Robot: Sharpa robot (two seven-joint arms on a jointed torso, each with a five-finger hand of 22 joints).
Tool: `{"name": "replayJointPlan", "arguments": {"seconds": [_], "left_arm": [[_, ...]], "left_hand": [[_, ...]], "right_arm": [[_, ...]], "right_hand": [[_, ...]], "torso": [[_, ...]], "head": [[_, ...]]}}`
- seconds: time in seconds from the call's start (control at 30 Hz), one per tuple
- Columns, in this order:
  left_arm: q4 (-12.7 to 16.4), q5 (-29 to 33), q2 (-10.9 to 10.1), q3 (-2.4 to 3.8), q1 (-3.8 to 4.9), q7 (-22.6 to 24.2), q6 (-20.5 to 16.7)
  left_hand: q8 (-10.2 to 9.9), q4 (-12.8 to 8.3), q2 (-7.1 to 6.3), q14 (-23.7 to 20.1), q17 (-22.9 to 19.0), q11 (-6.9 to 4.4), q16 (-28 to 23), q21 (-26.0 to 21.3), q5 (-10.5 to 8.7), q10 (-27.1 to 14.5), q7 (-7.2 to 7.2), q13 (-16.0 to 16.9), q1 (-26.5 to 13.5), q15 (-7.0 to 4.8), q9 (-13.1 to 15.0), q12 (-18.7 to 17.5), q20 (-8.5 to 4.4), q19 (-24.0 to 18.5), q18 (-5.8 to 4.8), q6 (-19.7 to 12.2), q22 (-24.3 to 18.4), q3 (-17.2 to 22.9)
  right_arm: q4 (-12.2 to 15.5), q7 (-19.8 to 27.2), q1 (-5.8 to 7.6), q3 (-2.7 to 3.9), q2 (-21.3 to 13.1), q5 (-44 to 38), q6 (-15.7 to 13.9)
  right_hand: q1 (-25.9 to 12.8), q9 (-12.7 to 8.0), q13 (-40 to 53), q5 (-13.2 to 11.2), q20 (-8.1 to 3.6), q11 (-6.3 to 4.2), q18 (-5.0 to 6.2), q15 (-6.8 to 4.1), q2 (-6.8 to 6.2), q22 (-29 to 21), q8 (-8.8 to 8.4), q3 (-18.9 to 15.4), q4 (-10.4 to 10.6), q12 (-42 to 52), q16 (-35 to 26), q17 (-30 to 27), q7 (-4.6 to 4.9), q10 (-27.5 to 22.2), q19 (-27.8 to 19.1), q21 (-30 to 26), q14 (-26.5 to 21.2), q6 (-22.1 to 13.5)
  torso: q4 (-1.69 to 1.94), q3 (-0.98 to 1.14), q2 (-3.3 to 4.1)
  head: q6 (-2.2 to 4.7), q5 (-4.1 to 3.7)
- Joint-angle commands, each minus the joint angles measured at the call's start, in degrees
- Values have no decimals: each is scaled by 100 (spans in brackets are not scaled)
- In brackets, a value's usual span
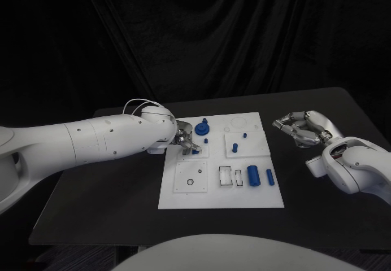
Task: Assemble the parts on the task board
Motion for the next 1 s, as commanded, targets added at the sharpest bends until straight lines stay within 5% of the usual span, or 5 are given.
{"name": "replayJointPlan", "arguments": {"seconds": [0.03, 1.0], "left_arm": [[12, -12, -12, -12, -12, 68, 22], [169, -12, -218, -12, -13, 119, -296]], "left_hand": [[-23, -32, 15, 585, 1509, -2, 15, -20, 23, 596, -11, 1505, 62, 4, 8, 15, 12, 613, -36, -14, 1509, 3], [-111, -141, 21, 585, 1509, -4, 15, -20, 75, 596, -12, 1505, 256, 2, 10, 15, 10, 613, -36, -43, 1509, 204]], "right_arm": [[8, -106, -16, 4, -7, -20, 54], [2, -171, -55, 4, -15, -40, 127]], "right_hand": [[5, -6, 1283, -35, 19, 14, 84, 6, 60, 1038, 35, 31, -7, -37, -41, 1298, -3, 344, -48, -40, 505, -28], [17, -10, 1266, -32, 21, 14, 93, 7, 61, 1025, 43, 42, -12, -46, -57, 1275, -3, 326, -69, -79, 496, -35]], "torso": [[1, 0, 6], [7, -2, 1]], "head": [[-1, 5], [-1, 38]]}}
